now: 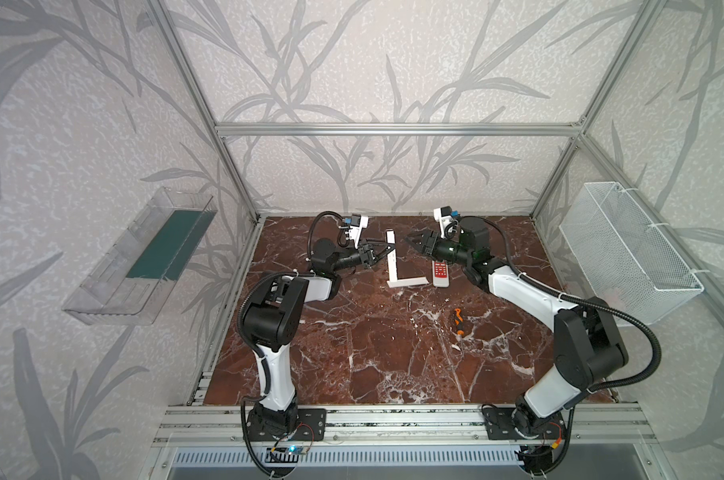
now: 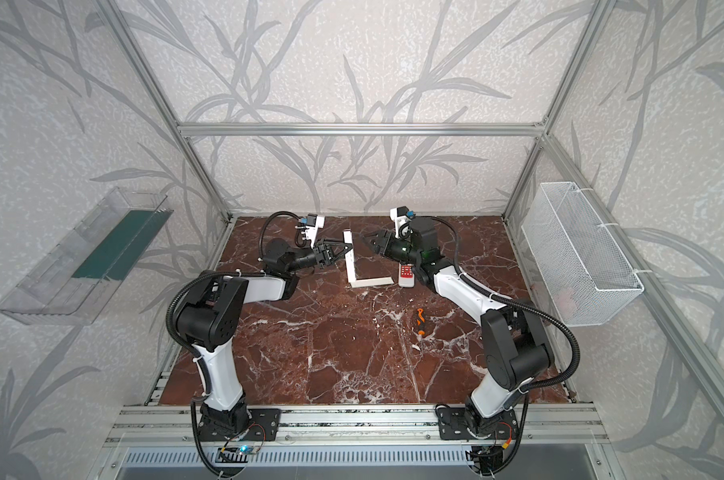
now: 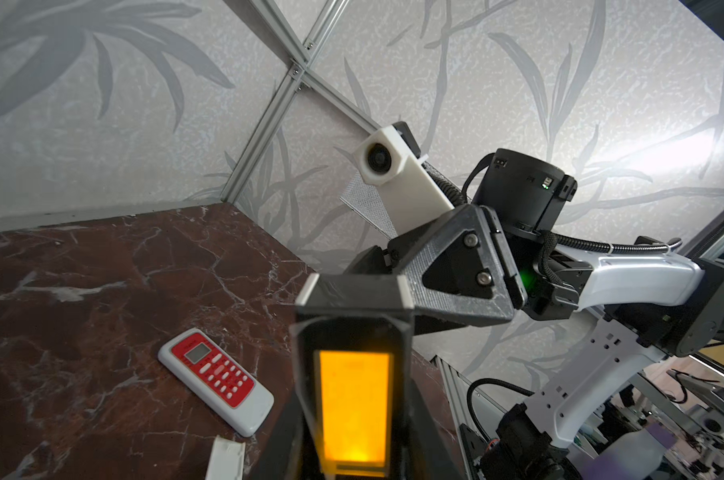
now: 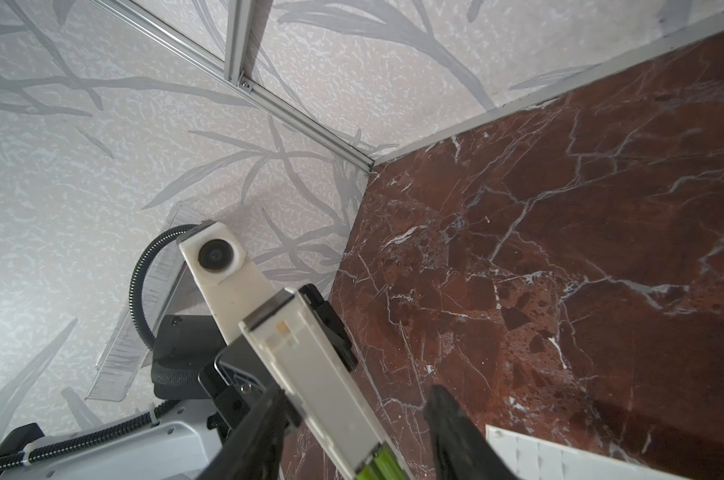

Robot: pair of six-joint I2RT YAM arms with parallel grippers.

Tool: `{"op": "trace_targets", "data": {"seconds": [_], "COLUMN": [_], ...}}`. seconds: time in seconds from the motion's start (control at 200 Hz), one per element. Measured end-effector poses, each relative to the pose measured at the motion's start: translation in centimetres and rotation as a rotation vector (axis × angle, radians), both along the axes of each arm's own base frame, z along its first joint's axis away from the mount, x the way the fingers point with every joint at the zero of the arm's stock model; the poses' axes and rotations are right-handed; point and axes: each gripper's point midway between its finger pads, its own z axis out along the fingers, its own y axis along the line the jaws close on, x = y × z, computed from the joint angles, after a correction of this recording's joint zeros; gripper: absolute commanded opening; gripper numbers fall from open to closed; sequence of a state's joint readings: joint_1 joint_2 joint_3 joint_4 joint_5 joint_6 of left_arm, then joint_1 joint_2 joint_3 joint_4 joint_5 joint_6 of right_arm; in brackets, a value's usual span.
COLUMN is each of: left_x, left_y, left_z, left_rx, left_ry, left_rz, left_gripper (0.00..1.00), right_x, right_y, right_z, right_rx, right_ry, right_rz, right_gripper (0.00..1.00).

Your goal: Unload the batteries from the remote control

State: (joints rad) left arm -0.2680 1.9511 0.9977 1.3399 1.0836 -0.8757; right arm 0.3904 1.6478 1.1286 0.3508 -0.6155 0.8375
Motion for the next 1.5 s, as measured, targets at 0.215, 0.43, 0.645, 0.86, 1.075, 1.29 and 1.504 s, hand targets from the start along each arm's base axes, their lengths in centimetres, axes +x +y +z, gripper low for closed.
{"op": "trace_targets", "data": {"seconds": [0.215, 0.43, 0.645, 0.86, 1.075, 1.29, 1.504], "left_x": [0.2, -1.5, -4.1, -5.5, -6.7, -7.8, -7.7], "left_y": [0.3, 0.3, 0.4, 0.1, 0.0, 0.3, 0.5], "left_z": [0.1, 2.8, 7.1, 8.6, 9.2, 10.5, 10.0], "left_rx": [-0.001, -0.008, -0.031, -0.04, -0.046, -0.056, -0.067], "left_ry": [-0.008, -0.053, -0.137, -0.161, -0.161, -0.186, -0.128], "left_rz": [0.01, -0.042, -0.087, -0.113, -0.126, -0.131, -0.102], "left_gripper": [0.0, 0.0, 0.0, 0.0, 0.0, 0.0, 0.99], "right_x": [-2.6, -7.1, -9.6, -11.1, -10.9, -11.6, -12.1], "right_y": [-0.3, 0.1, 1.7, 4.1, 5.3, 6.2, 6.8], "right_z": [-0.6, -0.4, 1.3, 2.5, 3.2, 3.3, 3.8], "right_rx": [0.002, -0.013, -0.015, 0.012, 0.042, 0.046, 0.03], "right_ry": [-0.057, -0.164, -0.285, -0.327, -0.336, -0.332, -0.375], "right_rz": [0.114, 0.263, 0.363, 0.444, 0.471, 0.49, 0.475], "right_gripper": [0.6, 0.65, 0.67, 0.67, 0.62, 0.48, 0.13]}}
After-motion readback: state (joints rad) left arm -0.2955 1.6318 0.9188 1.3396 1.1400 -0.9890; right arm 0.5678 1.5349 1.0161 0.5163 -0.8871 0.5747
